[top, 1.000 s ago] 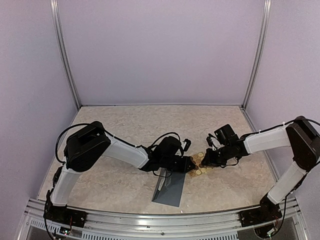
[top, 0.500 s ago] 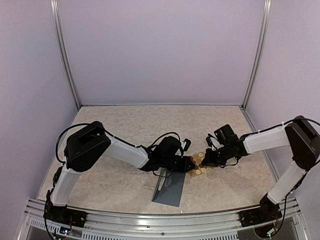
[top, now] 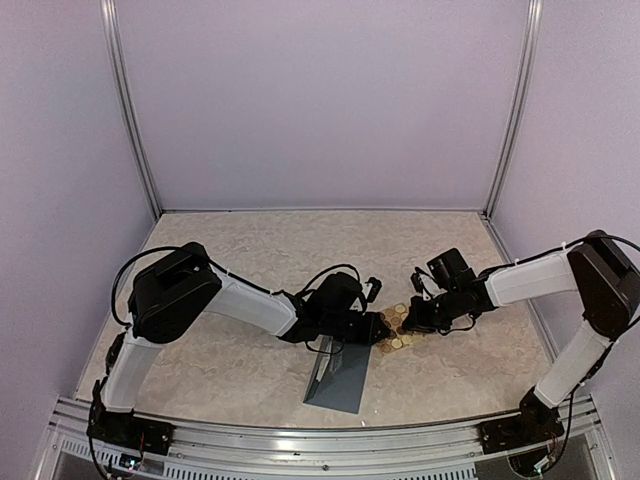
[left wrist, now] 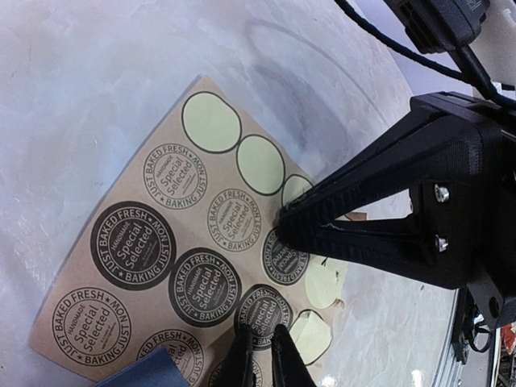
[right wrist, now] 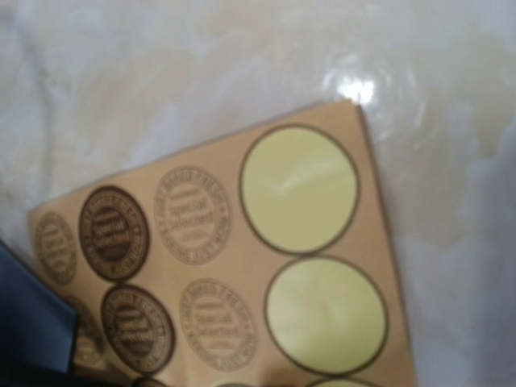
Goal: Place the letter into the envelope and seal it
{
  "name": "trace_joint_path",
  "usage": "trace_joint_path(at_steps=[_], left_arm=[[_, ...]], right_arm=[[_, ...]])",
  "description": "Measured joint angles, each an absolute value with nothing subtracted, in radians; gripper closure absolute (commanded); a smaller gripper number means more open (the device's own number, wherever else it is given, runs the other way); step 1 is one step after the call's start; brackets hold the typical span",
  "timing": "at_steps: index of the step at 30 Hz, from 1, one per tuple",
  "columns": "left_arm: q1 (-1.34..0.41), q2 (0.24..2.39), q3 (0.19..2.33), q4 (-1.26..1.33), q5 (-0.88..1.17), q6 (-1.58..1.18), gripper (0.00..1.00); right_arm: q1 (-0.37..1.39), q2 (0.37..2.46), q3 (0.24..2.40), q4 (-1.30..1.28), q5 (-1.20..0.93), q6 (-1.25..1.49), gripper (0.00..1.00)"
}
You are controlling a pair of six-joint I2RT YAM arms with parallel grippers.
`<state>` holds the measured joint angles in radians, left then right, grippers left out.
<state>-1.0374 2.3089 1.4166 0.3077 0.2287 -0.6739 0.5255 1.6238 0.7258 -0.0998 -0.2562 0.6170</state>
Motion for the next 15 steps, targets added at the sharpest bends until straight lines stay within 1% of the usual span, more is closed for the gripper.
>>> trace_joint_path(at_steps=[15], left_arm=[[-1.032,2.309,1.417,0.305,0.209,-0.698,0.92]], right_arm=[[0.522,1.574,0.726,-0.056,-0.393,0.619,1.00]])
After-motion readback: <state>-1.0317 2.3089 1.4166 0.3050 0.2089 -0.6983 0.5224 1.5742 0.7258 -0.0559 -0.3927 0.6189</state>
